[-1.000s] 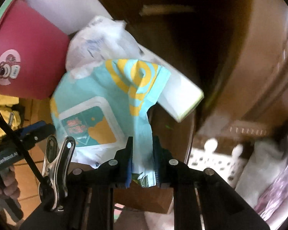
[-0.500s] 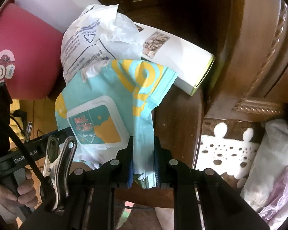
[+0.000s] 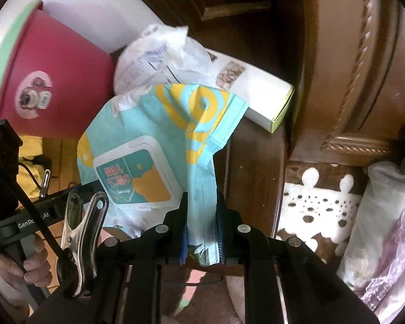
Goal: Collect trash
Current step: 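Carry the teal wipes pack toward the red bin with both tools, then hold the teal wipes pack above the bin opening with both tools, then open both tools to drop the teal wipes pack into the bin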
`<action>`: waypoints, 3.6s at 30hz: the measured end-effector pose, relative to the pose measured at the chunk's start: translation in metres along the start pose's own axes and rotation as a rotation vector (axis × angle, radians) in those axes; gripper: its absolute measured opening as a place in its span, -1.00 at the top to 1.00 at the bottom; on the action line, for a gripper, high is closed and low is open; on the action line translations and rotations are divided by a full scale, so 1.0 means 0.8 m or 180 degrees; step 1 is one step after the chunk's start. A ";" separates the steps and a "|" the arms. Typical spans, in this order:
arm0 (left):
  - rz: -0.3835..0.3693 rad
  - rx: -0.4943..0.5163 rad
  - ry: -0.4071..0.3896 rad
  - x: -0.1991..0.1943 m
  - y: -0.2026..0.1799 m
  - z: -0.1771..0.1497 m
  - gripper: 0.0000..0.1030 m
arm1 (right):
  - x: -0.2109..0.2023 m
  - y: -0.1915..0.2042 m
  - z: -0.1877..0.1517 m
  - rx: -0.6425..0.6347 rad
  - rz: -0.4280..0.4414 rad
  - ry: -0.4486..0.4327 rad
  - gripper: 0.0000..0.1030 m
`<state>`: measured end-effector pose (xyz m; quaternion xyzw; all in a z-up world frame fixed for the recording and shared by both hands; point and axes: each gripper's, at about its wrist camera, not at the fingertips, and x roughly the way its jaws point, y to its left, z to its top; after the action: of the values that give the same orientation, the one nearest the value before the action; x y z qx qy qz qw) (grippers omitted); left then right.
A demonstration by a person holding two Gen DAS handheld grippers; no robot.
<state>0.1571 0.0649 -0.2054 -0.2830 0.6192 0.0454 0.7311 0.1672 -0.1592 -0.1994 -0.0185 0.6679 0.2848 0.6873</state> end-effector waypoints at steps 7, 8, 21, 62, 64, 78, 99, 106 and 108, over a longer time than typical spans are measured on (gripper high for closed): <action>-0.0009 0.0145 -0.0204 -0.054 -0.022 -0.007 0.27 | -0.049 0.015 -0.011 -0.0040 0.0102 -0.0189 0.64; -0.0018 0.0151 -0.0246 -0.064 -0.022 -0.006 0.27 | -0.056 0.019 -0.014 -0.0046 0.0118 -0.0224 0.64; -0.0032 0.0164 -0.0769 -0.186 -0.021 -0.025 0.27 | -0.152 0.075 -0.020 -0.0276 0.0316 -0.0667 0.64; -0.0218 0.0201 -0.1410 -0.342 0.127 0.079 0.27 | -0.177 0.293 0.080 -0.0609 0.0196 -0.1273 0.63; -0.0221 0.0207 -0.1394 -0.340 0.135 0.091 0.27 | -0.171 0.299 0.087 -0.0588 0.0171 -0.1261 0.63; -0.0111 0.0134 -0.1085 -0.306 0.165 0.143 0.19 | -0.121 0.331 0.133 -0.0433 -0.0064 -0.1124 0.62; -0.0175 0.0180 -0.1004 -0.321 0.171 0.147 -0.11 | -0.123 0.340 0.141 -0.0361 -0.0353 -0.1296 0.03; -0.0215 0.0285 -0.1038 -0.330 0.158 0.142 -0.12 | -0.127 0.345 0.136 -0.0442 -0.0229 -0.1335 -0.07; -0.0222 0.0310 -0.1022 -0.328 0.153 0.141 -0.12 | -0.126 0.347 0.135 -0.0474 -0.0240 -0.1333 -0.07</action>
<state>0.1453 0.2949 0.0029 -0.2577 0.4857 0.0345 0.8346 0.1554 0.0798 0.0044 -0.0346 0.4866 0.3050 0.8179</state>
